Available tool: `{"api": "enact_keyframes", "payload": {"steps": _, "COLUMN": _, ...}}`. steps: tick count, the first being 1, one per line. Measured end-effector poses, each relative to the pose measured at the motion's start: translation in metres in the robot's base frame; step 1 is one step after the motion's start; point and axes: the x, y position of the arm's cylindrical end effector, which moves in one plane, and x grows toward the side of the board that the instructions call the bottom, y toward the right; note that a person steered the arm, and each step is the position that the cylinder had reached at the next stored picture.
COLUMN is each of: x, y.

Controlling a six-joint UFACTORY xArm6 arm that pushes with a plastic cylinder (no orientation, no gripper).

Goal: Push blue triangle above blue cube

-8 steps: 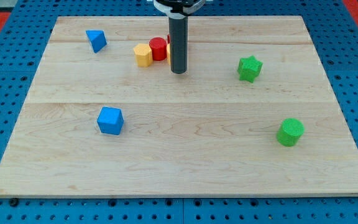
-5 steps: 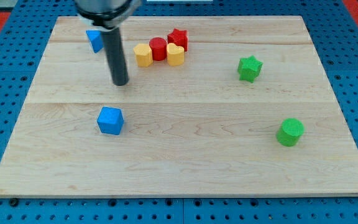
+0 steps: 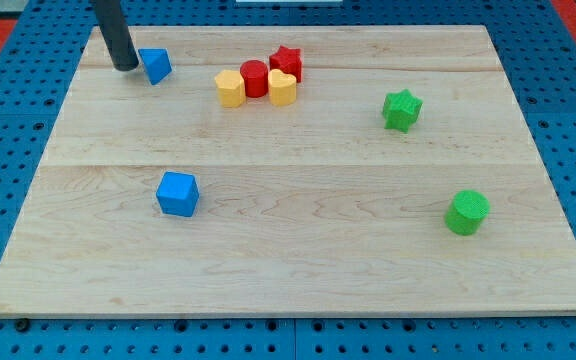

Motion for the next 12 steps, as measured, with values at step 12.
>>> {"api": "enact_keyframes", "payload": {"steps": 12, "x": 0.113, "y": -0.029}}
